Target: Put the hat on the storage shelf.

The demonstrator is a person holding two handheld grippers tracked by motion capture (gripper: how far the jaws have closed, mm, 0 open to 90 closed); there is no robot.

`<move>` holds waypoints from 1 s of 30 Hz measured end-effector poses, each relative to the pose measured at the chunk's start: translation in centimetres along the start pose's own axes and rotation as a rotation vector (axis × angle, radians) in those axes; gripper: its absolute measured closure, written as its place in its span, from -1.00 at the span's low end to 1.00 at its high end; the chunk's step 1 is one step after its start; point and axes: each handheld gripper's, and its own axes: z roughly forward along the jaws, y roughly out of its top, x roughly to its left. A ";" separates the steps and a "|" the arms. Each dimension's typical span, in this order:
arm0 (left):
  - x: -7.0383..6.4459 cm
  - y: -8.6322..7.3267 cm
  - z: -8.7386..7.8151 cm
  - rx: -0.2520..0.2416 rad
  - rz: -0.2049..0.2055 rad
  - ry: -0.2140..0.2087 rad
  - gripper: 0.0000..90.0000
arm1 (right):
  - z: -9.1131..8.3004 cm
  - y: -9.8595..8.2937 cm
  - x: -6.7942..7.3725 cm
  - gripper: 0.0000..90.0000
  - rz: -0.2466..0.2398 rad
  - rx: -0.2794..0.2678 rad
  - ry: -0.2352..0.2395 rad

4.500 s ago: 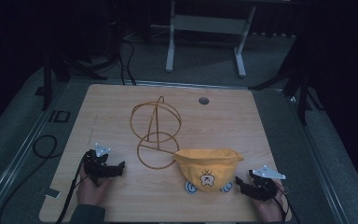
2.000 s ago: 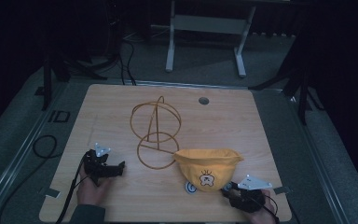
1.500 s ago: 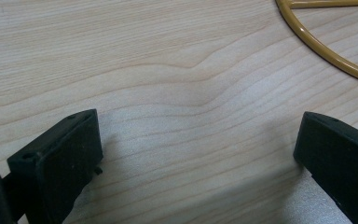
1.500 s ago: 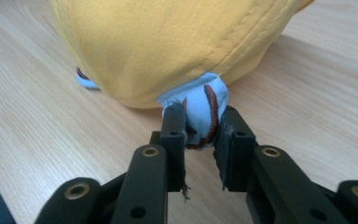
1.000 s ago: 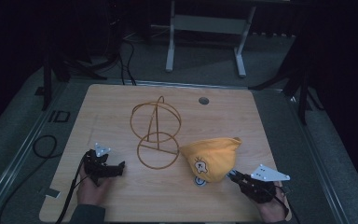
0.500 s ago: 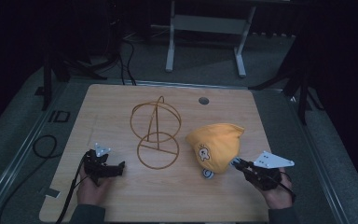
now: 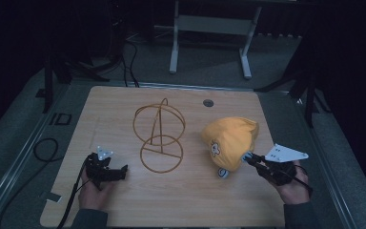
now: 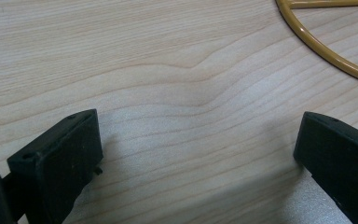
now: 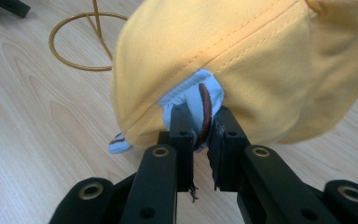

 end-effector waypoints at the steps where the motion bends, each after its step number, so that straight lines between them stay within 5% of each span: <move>1: 0.0 0.0 0.0 0.000 0.000 0.000 -0.98 | -0.1 0.0 -0.1 0.79 -0.002 0.003 0.000; 17: 0.0 0.0 0.0 0.000 0.000 0.000 -0.98 | -1.7 1.1 -0.7 0.80 -0.076 0.038 0.022; 30: 0.0 0.0 0.0 0.000 0.000 0.000 -0.98 | -3.0 2.1 0.1 0.79 -0.128 0.075 0.073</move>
